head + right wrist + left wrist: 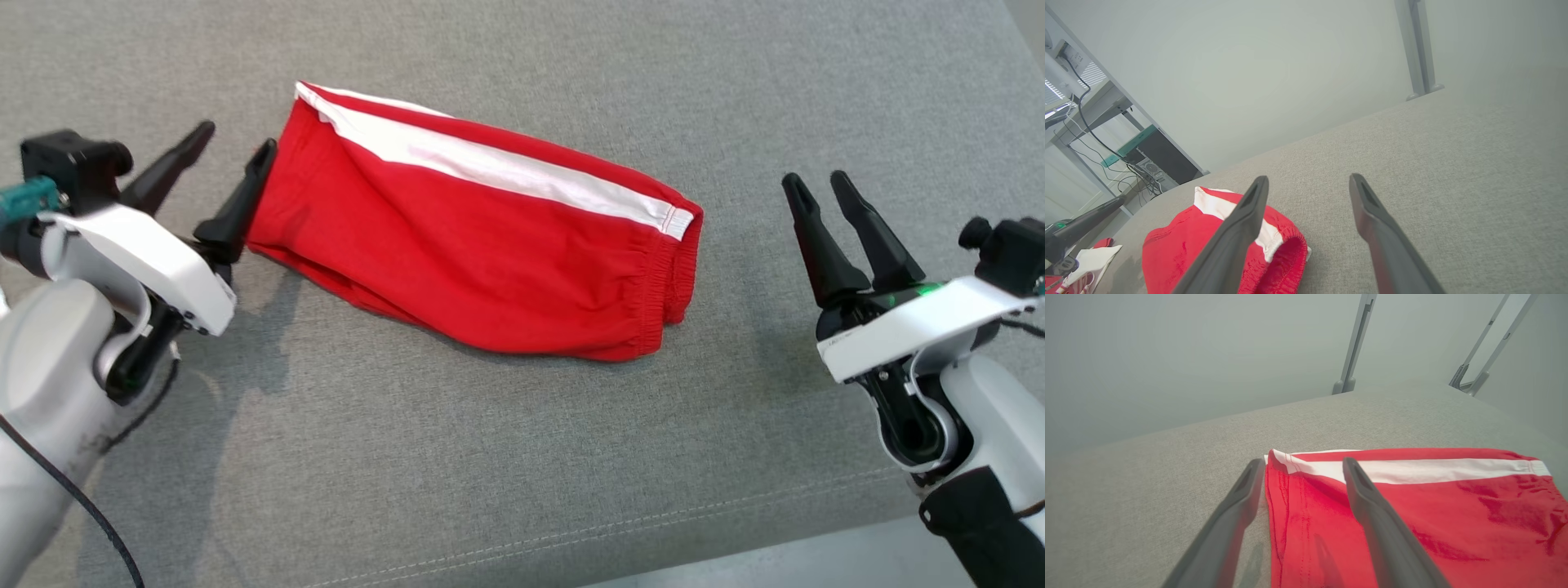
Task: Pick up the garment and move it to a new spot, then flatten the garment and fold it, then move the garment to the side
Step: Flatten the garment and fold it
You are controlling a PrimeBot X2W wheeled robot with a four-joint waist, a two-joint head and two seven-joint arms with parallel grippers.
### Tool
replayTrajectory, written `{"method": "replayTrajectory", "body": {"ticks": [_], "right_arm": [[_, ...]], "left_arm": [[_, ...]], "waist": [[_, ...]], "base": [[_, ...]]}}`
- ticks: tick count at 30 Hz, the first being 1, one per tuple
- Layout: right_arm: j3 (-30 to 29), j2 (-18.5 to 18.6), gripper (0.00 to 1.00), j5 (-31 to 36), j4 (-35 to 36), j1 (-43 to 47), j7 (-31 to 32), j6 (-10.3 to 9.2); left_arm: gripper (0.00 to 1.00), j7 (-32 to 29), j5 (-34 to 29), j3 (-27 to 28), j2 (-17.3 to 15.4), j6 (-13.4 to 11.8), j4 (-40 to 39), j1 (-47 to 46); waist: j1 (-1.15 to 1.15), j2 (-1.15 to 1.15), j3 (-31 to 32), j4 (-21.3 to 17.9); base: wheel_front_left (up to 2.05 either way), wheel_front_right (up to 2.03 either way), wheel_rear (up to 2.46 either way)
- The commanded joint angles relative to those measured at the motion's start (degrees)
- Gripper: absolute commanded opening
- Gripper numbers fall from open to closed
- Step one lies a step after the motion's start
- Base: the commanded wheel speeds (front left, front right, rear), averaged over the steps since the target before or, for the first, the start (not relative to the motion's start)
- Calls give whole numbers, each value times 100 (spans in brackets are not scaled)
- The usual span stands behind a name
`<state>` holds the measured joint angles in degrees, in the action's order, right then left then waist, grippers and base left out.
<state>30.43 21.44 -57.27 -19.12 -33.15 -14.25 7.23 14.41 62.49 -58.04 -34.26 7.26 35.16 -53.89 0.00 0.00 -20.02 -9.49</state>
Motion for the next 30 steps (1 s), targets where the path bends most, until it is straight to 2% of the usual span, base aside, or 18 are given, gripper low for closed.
{"method": "replayTrajectory", "body": {"ticks": [1, 11, 12, 17, 21, 26, 30], "right_arm": [[-215, -57, 100, 351, 124, 266, -74, 25], [-2011, -939, 100, 2924, 483, 883, -74, 25], [-2011, -939, 100, 2924, 483, 883, -74, 25], [-2655, -1432, 100, 3803, 777, 1181, -74, 25], [-2825, -1606, 100, 4065, 842, 1379, -74, 25], [-2963, -1725, 100, 4074, 851, 1519, -74, 25], [-2976, -1772, 100, 4074, 845, 1572, -74, 25]], "left_arm": [[100, 57, -179, 490, -127, 17, -41, 56], [100, 58, -1241, 2208, 578, 21, -47, 1285], [100, 58, -1241, 2208, 578, 21, -47, 1285], [100, 58, -1678, 2892, 874, 22, 0, 1631], [100, 59, -1883, 3220, 1003, 22, 119, 1781], [100, 59, -2091, 3626, 1075, 22, 519, 1776], [100, 59, -2168, 3743, 1145, 22, 914, 1753]], "waist": [[0, 0, 112, 72], [0, 0, 296, 27], [0, 0, 296, 27], [0, 0, 268, -77], [0, 0, 212, -208], [0, 0, 104, -424], [0, 0, 55, -578]], "base": [[0, 0, 0], [0, 0, 0], [0, 0, 0], [0, 0, 0], [0, 0, 0], [0, 0, 0], [0, 0, 0]]}}
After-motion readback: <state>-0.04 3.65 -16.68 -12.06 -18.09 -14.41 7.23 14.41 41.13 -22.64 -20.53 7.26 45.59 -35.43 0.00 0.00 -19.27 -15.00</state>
